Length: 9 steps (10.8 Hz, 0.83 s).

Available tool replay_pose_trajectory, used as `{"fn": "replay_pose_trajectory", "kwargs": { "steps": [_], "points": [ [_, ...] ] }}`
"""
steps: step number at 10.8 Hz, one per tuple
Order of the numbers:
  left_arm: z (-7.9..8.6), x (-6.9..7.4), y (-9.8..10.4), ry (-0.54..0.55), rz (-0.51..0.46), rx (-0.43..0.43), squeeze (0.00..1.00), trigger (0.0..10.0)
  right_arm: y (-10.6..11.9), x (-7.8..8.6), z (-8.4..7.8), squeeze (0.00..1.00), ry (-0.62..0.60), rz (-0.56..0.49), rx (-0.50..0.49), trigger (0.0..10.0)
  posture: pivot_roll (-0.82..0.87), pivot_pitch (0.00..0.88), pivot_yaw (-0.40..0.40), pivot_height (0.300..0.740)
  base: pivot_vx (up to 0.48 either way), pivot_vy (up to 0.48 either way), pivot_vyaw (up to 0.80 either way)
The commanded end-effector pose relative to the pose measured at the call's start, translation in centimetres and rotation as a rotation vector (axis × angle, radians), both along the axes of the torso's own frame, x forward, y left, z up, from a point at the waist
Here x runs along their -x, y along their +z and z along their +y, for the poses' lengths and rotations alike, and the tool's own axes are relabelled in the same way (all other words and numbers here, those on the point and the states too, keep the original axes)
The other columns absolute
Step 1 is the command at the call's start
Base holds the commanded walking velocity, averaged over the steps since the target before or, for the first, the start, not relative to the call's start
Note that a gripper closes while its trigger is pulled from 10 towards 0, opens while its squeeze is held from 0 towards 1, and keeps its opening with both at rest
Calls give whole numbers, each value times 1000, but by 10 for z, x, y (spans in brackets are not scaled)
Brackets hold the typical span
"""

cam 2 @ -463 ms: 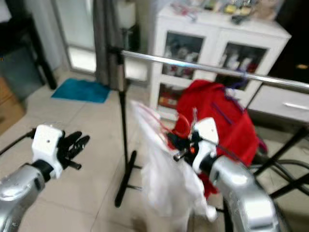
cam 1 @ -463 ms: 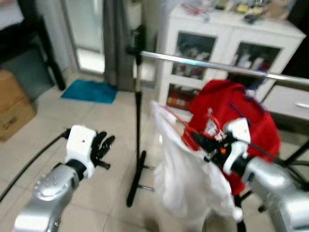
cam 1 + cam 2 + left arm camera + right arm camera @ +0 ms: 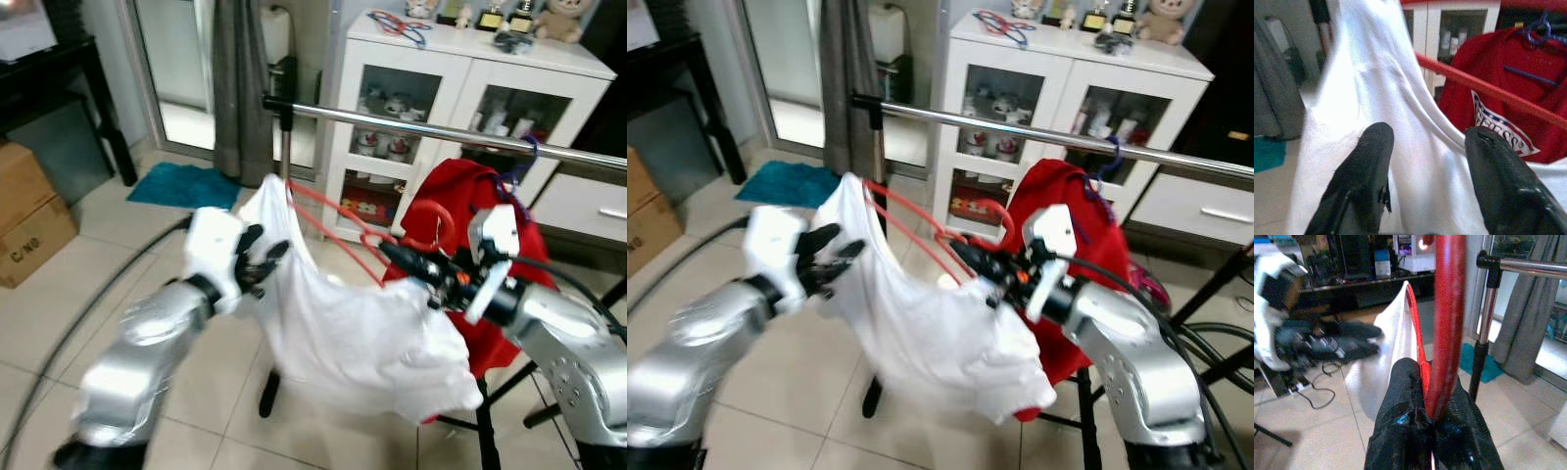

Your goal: Hang hanger

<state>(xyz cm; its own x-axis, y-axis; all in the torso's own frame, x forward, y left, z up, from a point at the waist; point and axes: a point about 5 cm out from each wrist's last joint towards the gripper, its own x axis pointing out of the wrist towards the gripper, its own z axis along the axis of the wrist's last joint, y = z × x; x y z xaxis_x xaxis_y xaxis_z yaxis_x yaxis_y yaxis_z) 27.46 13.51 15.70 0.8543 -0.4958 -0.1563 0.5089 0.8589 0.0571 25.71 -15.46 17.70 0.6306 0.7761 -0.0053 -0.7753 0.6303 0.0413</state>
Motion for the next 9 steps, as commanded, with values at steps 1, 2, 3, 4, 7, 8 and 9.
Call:
{"fn": "replay_pose_trajectory", "kwargs": {
  "steps": [1,2,3,4,7,8,9],
  "points": [
    [-5,-6,1,5,-19,-24,31,10000,7,0,4,0,27,-25,-28,10000,-47,0,-57,740,0,0,0],
    [-10,-11,1,13,-28,-40,0,10000,7,2,8,0,57,-23,-38,10000,-57,0,-55,740,0,0,0],
    [-13,-16,4,42,-69,-73,0,10000,7,3,12,0,86,-18,-51,10000,-63,0,-56,740,0,0,0],
    [-16,-17,8,45,-102,-55,0,10000,7,2,14,0,96,-15,-57,10000,-64,0,-62,740,0,0,0],
    [-15,-21,7,79,-119,-34,0,0,9,-2,16,0,121,-8,-70,10000,-64,0,-62,740,0,0,0],
    [-13,-22,7,87,-133,-16,0,0,10,-2,16,0,137,-6,-75,10000,-64,0,-62,740,0,0,0],
    [-13,-22,8,79,-140,-5,0,0,10,-3,16,0,144,-3,-77,10000,-59,0,-84,740,0,0,0]
  ]
}}
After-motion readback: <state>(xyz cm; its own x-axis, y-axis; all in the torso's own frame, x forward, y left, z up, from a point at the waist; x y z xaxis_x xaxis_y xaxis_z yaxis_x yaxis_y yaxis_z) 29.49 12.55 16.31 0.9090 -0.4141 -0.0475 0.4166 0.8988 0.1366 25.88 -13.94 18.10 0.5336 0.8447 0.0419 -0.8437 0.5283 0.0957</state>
